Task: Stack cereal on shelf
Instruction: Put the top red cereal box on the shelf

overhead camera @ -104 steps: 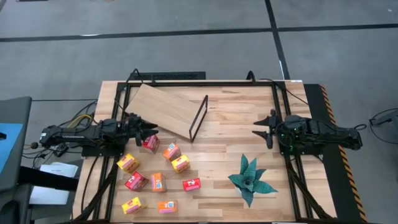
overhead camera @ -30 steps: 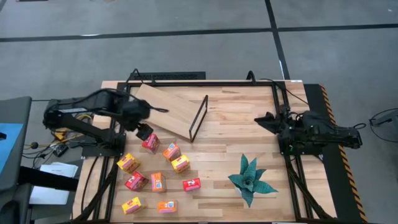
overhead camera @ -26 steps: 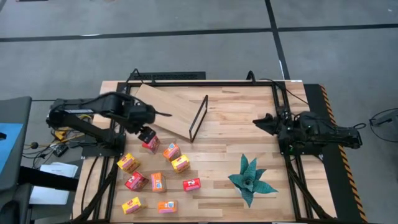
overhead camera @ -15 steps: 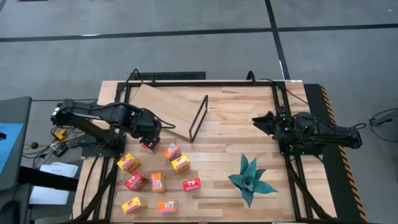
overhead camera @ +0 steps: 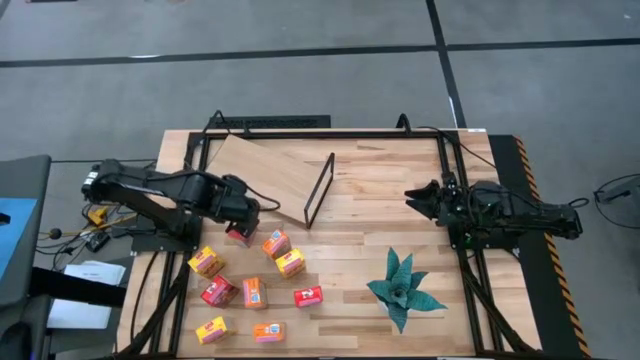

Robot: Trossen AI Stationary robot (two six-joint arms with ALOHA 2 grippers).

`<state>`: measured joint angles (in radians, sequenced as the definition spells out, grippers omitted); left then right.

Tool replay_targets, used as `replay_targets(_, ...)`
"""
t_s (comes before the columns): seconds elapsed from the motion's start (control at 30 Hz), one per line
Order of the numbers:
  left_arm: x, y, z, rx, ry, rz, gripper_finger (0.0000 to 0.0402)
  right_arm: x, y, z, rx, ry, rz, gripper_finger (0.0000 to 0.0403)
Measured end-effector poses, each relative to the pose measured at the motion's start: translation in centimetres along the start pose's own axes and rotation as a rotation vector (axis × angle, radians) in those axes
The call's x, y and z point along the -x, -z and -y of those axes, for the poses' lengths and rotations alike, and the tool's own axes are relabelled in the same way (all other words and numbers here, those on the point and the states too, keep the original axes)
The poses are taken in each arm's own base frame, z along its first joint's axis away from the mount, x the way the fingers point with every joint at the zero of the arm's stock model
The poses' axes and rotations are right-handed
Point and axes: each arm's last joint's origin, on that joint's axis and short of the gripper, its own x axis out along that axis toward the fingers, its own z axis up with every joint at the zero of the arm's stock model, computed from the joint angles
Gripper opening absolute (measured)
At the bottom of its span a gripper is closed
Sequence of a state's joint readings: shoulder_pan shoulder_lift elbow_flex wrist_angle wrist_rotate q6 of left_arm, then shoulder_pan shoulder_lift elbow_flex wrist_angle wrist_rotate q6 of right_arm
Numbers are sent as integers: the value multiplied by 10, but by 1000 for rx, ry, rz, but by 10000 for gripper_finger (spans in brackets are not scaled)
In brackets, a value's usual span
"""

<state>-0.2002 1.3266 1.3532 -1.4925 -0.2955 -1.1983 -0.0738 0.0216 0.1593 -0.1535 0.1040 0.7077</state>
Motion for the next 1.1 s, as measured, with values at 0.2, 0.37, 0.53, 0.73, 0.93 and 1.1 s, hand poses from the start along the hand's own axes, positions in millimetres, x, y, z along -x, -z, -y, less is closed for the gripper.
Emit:
replay_targets(0.2,-30,16,3,-11,-46,-54,342,0,0,0,1,0,0,293)
replay_targets(0.37,-47,22,9,-6,6,-61,341,0,0,0,1,0,0,292)
replay_targets(0.53,-63,28,9,-5,6,-88,341,0,0,0,1,0,1,292)
replay_targets(0.73,-70,31,8,-9,-6,-93,341,0,0,0,1,-3,3,292)
replay_targets(0.93,-70,28,11,-28,28,-80,341,0,0,0,0,-3,3,292)
replay_targets(1.1,-71,25,10,-24,22,-80,334,0,0,0,0,-2,3,292)
